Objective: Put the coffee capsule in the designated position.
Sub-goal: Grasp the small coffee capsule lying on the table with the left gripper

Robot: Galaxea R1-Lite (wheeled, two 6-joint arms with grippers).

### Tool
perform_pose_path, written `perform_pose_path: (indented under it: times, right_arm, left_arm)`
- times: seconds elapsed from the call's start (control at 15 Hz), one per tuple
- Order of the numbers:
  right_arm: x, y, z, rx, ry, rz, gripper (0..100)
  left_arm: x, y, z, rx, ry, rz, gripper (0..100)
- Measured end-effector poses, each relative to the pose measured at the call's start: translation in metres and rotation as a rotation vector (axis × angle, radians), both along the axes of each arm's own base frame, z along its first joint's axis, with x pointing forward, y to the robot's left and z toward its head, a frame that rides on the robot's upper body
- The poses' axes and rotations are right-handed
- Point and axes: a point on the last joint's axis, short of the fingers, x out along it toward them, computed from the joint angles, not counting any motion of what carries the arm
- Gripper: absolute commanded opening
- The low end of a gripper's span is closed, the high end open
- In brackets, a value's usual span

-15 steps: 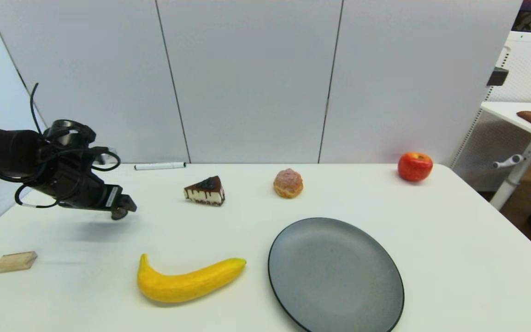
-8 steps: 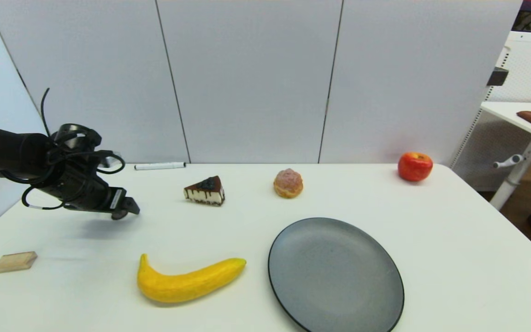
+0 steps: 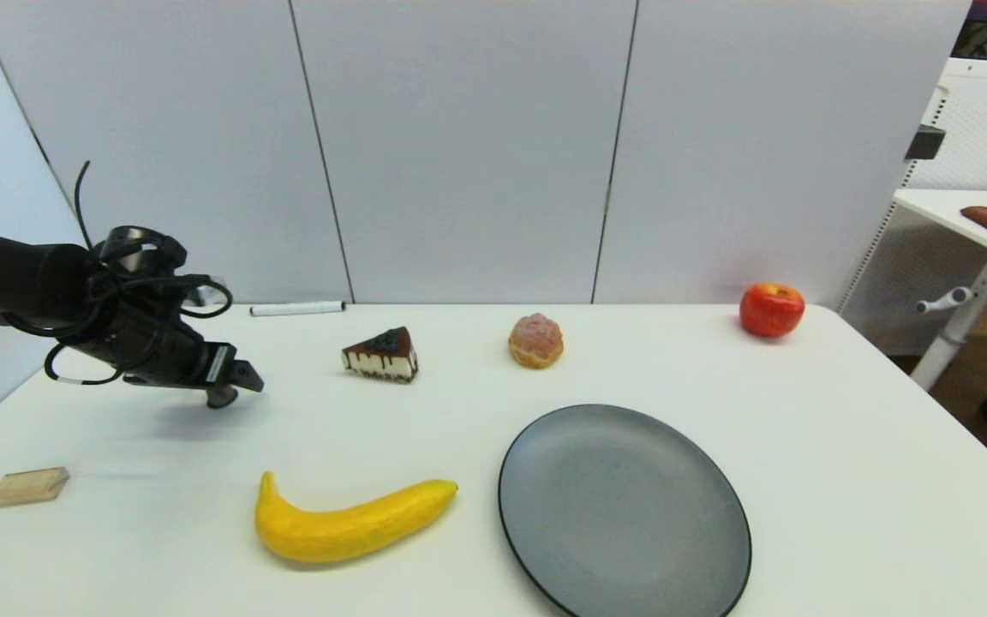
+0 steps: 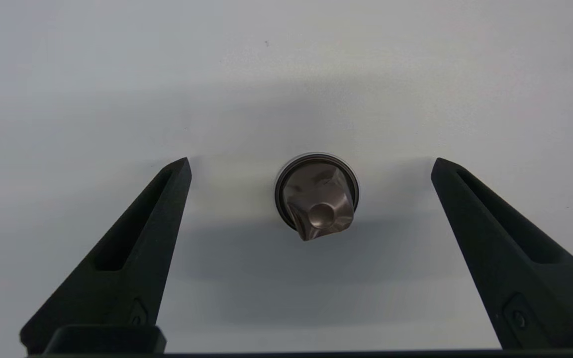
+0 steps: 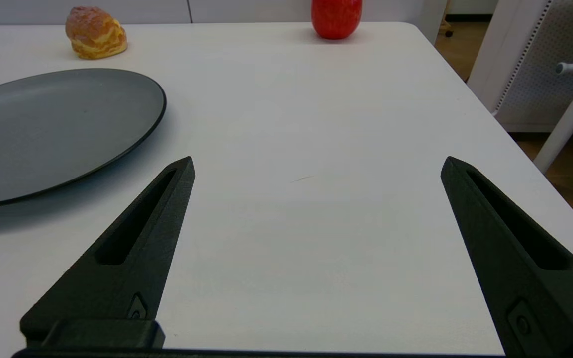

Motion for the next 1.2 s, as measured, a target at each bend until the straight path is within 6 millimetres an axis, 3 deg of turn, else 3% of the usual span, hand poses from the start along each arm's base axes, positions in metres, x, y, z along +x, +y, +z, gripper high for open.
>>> perform_pose_path:
  times: [1.2]
  right_arm:
    - [0.0000,0.0000,0.0000,0.000,0.000,0.000,100]
  left_arm:
    - [-0.0064,0.0051,0.0024,-0.005,0.013,0.026,100]
